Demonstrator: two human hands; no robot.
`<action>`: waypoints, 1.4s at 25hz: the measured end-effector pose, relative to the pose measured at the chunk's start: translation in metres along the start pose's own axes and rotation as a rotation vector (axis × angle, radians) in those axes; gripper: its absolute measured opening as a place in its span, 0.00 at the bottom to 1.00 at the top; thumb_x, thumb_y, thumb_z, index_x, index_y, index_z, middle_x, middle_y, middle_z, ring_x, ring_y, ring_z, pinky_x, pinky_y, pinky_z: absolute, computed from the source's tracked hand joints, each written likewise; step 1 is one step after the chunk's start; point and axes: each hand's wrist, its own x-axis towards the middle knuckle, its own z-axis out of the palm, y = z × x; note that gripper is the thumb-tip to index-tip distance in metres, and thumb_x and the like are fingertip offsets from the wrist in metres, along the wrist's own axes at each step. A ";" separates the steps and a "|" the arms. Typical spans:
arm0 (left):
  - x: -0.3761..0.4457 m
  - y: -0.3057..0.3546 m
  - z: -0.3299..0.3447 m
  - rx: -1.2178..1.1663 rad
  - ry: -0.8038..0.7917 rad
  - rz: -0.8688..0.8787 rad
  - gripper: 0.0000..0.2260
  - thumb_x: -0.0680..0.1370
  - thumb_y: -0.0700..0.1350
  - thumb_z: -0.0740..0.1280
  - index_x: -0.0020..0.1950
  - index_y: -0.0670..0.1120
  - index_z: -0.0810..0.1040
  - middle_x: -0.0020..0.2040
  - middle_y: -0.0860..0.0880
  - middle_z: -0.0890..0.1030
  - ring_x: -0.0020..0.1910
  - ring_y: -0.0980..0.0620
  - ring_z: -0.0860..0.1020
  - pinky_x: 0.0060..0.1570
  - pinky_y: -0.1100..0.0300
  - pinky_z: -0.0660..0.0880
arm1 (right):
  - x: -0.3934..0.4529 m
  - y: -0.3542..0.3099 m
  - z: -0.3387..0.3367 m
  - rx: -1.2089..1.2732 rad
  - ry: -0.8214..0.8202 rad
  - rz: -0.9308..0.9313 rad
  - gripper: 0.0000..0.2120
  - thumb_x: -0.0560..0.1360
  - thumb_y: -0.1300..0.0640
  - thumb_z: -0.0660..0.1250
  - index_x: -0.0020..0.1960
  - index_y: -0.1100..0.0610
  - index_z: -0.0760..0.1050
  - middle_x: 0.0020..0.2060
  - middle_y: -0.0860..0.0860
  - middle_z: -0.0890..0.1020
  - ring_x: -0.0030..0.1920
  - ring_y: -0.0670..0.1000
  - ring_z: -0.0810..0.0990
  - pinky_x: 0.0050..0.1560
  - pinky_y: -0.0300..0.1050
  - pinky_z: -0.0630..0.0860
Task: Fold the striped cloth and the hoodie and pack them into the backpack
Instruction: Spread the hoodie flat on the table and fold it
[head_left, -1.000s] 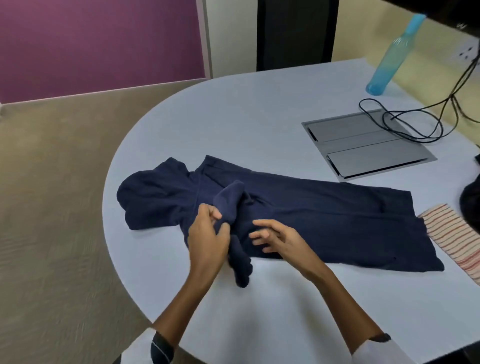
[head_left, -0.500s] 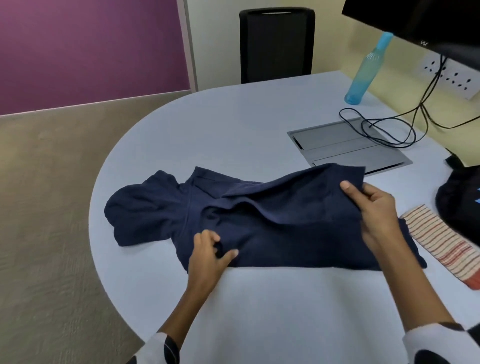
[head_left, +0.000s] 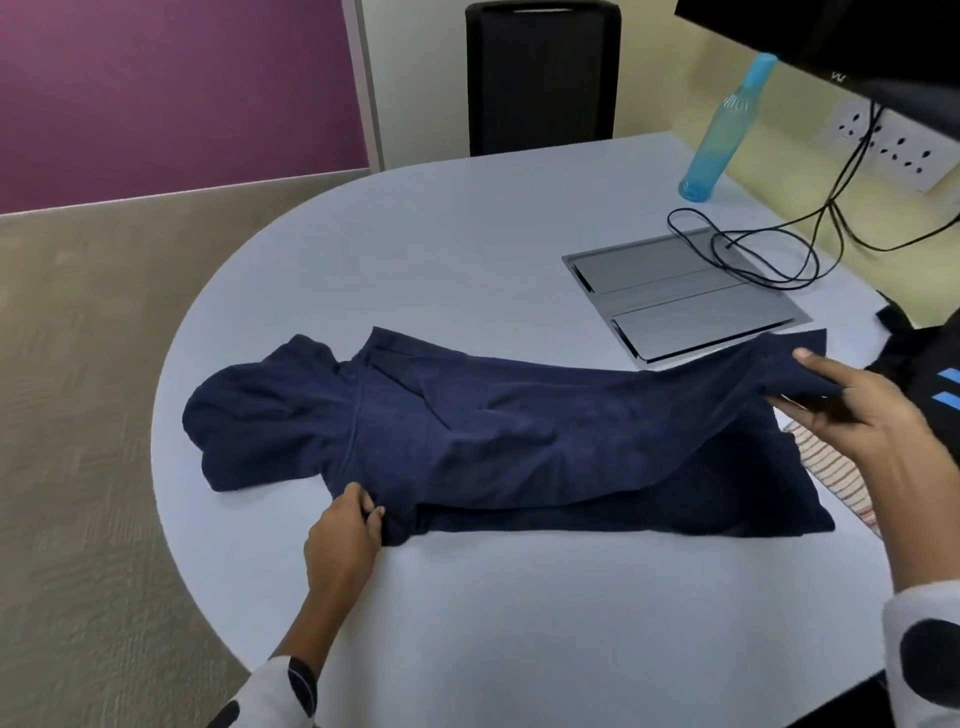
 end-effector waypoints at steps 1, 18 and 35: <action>0.001 0.000 0.001 0.001 0.004 0.003 0.08 0.77 0.44 0.65 0.42 0.46 0.67 0.37 0.50 0.76 0.33 0.48 0.72 0.32 0.57 0.66 | 0.007 0.001 -0.008 0.025 0.032 0.049 0.33 0.46 0.60 0.85 0.47 0.61 0.76 0.34 0.54 0.85 0.42 0.53 0.85 0.32 0.49 0.81; 0.042 -0.008 -0.004 -0.718 0.067 -0.478 0.07 0.76 0.38 0.68 0.53 0.44 0.80 0.41 0.50 0.78 0.44 0.51 0.75 0.50 0.58 0.71 | 0.078 0.081 -0.121 -1.252 0.528 0.246 0.14 0.75 0.65 0.66 0.58 0.70 0.74 0.54 0.67 0.76 0.57 0.68 0.74 0.55 0.61 0.74; -0.003 0.016 0.010 -1.046 0.134 -0.823 0.09 0.74 0.39 0.71 0.46 0.43 0.71 0.46 0.40 0.80 0.40 0.42 0.81 0.45 0.52 0.80 | 0.051 0.177 0.171 -1.156 -0.325 -0.064 0.17 0.70 0.40 0.70 0.36 0.53 0.74 0.36 0.48 0.78 0.45 0.50 0.74 0.61 0.52 0.59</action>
